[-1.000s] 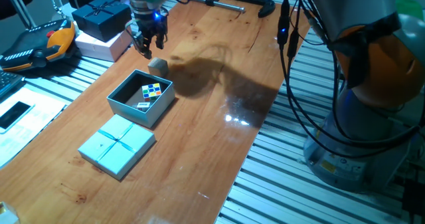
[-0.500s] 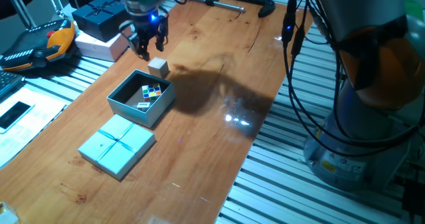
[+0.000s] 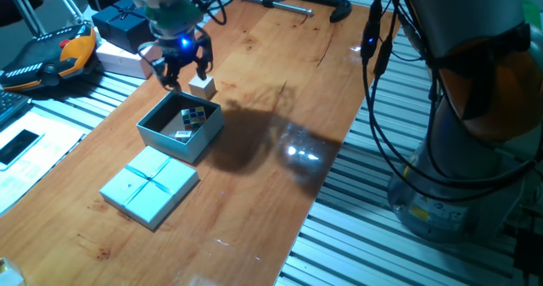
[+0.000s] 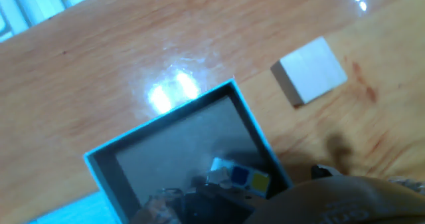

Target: Take everything out of the gift box

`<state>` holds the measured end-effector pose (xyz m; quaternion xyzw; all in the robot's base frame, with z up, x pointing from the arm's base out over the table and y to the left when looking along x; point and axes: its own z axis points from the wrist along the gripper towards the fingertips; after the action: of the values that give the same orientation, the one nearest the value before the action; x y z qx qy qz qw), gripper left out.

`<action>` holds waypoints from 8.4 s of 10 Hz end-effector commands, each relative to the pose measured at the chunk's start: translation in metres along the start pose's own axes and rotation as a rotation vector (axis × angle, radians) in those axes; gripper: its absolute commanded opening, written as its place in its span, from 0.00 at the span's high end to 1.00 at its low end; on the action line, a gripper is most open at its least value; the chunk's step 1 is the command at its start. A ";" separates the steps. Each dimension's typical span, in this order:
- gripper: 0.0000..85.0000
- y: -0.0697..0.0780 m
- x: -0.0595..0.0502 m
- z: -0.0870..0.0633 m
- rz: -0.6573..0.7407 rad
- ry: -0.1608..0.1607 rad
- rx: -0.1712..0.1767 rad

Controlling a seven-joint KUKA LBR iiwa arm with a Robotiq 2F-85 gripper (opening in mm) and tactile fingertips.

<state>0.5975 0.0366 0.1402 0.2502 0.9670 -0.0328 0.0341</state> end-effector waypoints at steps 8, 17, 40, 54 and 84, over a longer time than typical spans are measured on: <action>0.16 0.022 0.017 0.036 0.236 0.001 -0.020; 0.12 0.026 0.025 0.057 0.267 -0.008 -0.031; 0.14 0.020 0.025 0.082 0.280 -0.015 -0.049; 0.91 0.015 0.027 0.046 0.209 -0.002 -0.053; 0.99 -0.081 -0.024 0.057 -0.423 -0.009 -0.110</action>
<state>0.5822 -0.0506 0.0892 0.0388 0.9982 0.0125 0.0442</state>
